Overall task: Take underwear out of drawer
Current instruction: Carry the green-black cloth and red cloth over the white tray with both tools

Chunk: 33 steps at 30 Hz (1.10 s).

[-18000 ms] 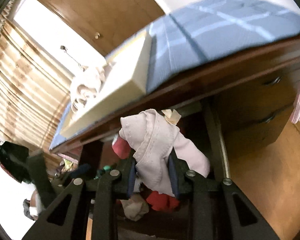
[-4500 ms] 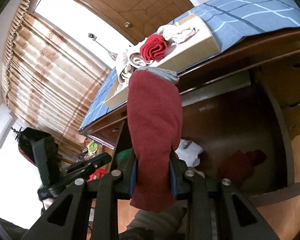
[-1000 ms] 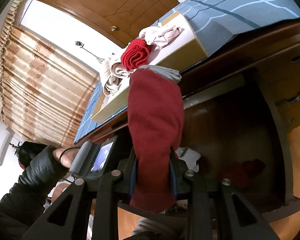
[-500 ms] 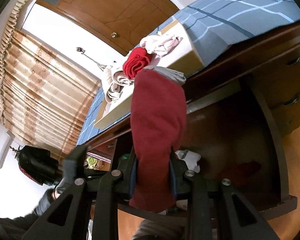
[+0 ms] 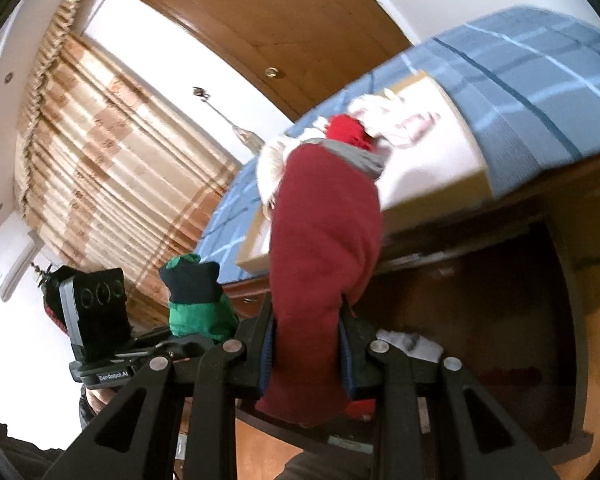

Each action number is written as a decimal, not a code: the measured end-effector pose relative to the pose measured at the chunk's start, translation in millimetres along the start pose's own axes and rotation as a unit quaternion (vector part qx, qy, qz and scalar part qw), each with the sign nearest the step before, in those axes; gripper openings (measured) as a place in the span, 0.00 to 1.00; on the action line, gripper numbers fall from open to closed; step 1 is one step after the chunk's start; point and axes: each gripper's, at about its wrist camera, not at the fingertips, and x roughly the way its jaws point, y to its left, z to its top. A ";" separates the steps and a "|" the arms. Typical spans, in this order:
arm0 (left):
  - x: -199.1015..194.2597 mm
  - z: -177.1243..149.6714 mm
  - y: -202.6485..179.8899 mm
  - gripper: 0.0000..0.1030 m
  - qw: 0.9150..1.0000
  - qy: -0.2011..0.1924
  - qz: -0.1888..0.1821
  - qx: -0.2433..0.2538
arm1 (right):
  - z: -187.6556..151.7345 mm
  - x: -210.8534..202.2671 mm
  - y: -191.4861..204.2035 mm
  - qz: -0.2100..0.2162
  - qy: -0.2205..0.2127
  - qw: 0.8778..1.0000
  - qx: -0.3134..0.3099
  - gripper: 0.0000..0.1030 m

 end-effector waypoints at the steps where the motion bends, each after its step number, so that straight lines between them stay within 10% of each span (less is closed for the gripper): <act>1: -0.5 5.7 -2.2 0.19 1.000 -0.007 0.000 -0.001 | 3.1 -0.1 4.7 0.002 -0.003 1.000 -0.007 0.28; 13: -1.4 89.2 15.5 0.19 0.995 -0.057 0.079 -0.019 | 55.0 45.5 43.1 0.008 -0.019 0.997 -0.076 0.28; 27: 55.5 120.4 70.6 0.20 0.983 -0.017 0.170 -0.074 | 75.9 140.6 31.3 -0.025 0.037 0.996 -0.076 0.28; 33: 68.7 118.7 89.6 0.42 0.975 -0.013 0.197 -0.104 | 78.8 156.6 30.7 -0.028 0.049 0.995 -0.078 0.28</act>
